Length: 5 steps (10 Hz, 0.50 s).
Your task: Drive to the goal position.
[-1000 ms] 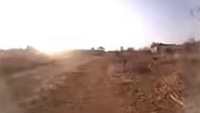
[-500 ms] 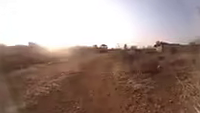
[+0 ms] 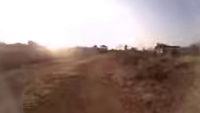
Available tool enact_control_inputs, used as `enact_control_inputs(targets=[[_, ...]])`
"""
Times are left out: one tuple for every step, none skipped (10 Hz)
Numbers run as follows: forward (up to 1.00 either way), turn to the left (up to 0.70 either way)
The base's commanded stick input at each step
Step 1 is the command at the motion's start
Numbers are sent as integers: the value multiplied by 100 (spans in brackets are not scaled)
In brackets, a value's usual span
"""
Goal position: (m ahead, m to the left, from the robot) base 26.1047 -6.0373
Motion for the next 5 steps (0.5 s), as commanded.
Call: enact_control_inputs(targets=[[70,0],[70,0],[70,0],[70,0],[70,0]])
